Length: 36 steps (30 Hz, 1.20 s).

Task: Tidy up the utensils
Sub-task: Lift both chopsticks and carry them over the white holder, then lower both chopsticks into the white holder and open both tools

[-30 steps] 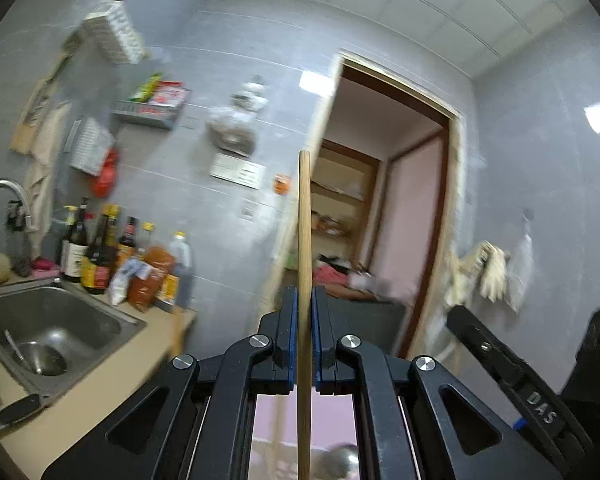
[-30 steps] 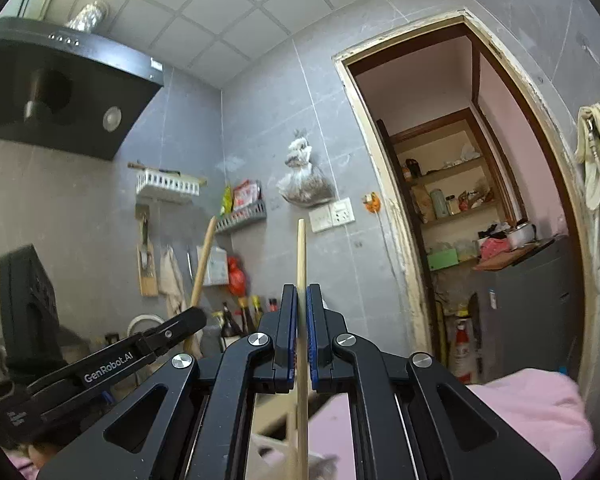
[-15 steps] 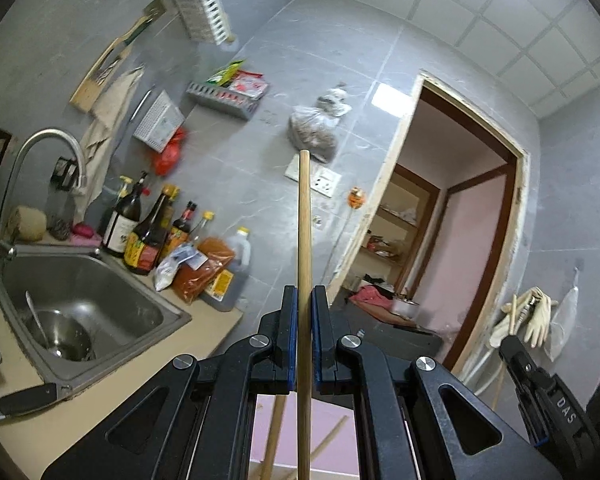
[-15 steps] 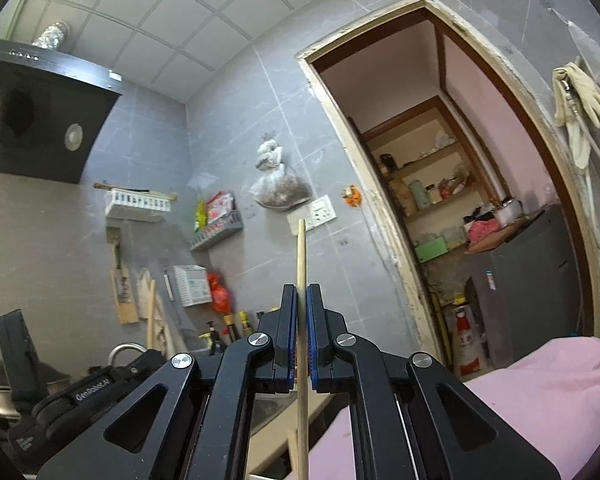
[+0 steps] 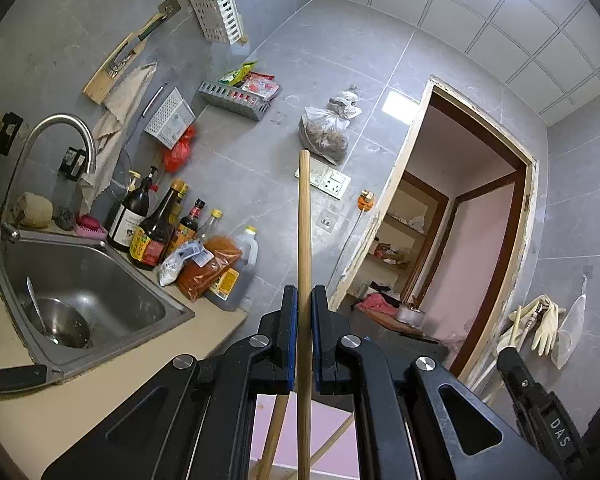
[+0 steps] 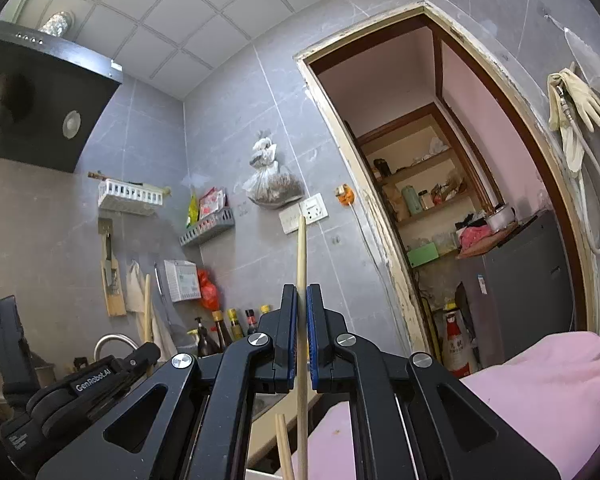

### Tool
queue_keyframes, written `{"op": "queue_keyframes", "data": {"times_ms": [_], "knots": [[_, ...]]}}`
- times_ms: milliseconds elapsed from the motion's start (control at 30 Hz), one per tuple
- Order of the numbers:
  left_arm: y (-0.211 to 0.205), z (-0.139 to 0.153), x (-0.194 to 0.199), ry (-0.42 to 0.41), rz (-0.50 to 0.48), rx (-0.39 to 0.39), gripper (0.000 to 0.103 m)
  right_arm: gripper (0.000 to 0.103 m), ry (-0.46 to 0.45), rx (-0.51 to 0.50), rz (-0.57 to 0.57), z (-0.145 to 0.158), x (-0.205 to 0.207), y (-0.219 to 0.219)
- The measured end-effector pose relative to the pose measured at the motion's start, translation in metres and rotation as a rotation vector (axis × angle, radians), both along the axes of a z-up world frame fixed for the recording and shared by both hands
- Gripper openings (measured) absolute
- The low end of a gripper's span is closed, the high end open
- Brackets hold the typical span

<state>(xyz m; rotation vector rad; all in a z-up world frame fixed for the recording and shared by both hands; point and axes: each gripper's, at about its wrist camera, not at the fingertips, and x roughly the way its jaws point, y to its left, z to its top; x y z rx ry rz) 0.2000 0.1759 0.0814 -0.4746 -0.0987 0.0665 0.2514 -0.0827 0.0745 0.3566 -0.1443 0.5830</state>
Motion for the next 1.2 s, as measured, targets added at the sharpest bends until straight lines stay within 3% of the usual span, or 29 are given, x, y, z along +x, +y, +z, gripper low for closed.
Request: {"op": "queue_keyframes", "data": {"times_ms": [400, 767, 1200], "knots": [[-0.015, -0.016, 0.007, 0.030, -0.007, 0.046, 0.004, 0.003, 0.031, -0.055, 0.019, -0.013, 0.003, 0.013], [-0.015, -0.018, 0.003, -0.007, 0.020, 0.049, 0.004, 0.003, 0.034, -0.085, 0.026, -0.016, -0.001, 0.017], [-0.019, -0.037, 0.004, 0.060, 0.022, 0.071, 0.005, 0.006, 0.044, -0.116, 0.025, -0.017, -0.002, 0.021]]}}
